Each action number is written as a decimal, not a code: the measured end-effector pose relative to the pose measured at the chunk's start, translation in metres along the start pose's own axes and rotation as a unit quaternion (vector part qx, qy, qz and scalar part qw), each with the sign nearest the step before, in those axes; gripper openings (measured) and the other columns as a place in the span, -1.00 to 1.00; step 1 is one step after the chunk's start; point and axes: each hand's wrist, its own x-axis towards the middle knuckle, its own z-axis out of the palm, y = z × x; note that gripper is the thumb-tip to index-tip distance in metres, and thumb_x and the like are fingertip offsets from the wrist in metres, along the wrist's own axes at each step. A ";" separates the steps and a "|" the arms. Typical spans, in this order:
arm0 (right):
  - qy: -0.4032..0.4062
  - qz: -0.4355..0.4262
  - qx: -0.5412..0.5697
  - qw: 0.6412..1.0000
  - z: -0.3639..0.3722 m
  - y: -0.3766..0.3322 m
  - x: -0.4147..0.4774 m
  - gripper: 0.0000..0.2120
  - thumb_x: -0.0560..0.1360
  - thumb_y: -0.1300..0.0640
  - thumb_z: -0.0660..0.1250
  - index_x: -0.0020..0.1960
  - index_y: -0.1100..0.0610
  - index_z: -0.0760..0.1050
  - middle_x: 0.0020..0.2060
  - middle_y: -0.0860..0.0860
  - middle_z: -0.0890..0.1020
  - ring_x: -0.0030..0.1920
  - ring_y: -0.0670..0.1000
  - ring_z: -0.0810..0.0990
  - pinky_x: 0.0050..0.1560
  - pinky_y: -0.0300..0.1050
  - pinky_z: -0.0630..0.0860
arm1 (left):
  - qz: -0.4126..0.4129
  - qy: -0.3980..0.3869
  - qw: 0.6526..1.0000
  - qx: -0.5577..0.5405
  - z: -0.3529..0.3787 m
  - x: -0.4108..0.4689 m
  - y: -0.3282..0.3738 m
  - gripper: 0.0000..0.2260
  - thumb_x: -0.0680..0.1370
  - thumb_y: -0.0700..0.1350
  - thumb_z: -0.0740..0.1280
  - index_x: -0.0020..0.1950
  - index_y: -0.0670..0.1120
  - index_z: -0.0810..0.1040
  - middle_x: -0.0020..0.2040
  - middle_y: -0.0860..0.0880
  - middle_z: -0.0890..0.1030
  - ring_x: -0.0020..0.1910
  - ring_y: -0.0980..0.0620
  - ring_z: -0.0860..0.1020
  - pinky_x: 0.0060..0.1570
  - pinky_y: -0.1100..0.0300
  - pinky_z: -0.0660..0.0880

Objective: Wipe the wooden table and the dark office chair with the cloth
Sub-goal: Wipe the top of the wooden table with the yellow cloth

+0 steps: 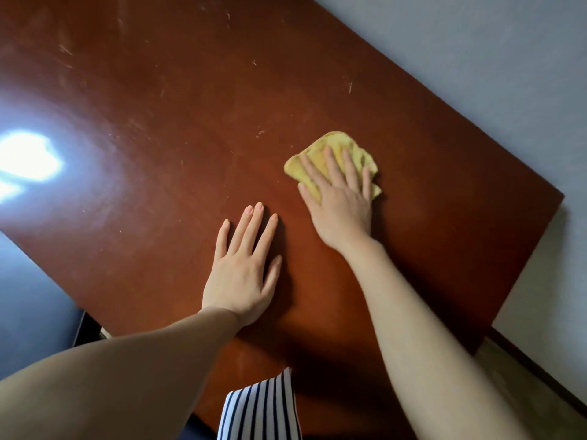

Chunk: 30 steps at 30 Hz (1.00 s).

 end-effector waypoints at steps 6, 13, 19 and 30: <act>0.056 -0.097 0.073 0.991 0.013 0.008 -0.075 -0.61 0.60 -0.10 0.10 0.40 -0.10 0.39 0.42 -0.09 0.38 0.49 -0.02 0.21 0.50 0.05 0.04 | -0.001 0.002 1.000 -0.001 0.002 0.000 -0.002 -0.47 0.61 0.14 -0.07 0.56 0.02 0.00 0.55 0.00 -0.04 0.54 0.04 -0.13 0.49 0.03 -0.24; 0.069 -0.108 0.061 0.990 0.004 0.093 -0.113 -0.60 0.57 -0.03 0.14 0.39 -0.03 0.38 0.38 -0.07 0.40 0.45 0.01 0.29 0.45 0.09 0.17 | 0.006 0.004 1.000 0.009 0.003 0.000 -0.002 -0.47 0.61 0.12 -0.06 0.56 -0.02 0.06 0.55 -0.03 -0.01 0.54 0.01 -0.07 0.48 0.03 -0.20; 0.078 0.070 0.051 0.993 -0.019 0.162 -0.077 -0.56 0.59 -0.08 0.08 0.46 -0.06 0.30 0.47 -0.03 0.30 0.50 0.00 0.13 0.45 0.03 0.03 | 0.006 0.005 1.000 0.009 0.003 0.000 -0.001 -0.47 0.61 0.12 -0.06 0.55 -0.03 0.09 0.55 -0.05 0.03 0.54 0.00 -0.04 0.48 0.02 -0.18; 0.043 0.286 0.059 0.955 -0.038 0.139 0.061 -0.53 0.63 -0.19 -0.06 0.53 -0.21 0.05 0.56 -0.02 0.01 0.54 0.11 -0.13 0.46 0.16 -0.22 | 0.008 -0.002 1.000 0.011 0.001 0.001 0.000 -0.47 0.60 0.09 -0.03 0.55 -0.05 0.09 0.55 -0.07 0.05 0.54 -0.01 -0.04 0.48 -0.01 -0.14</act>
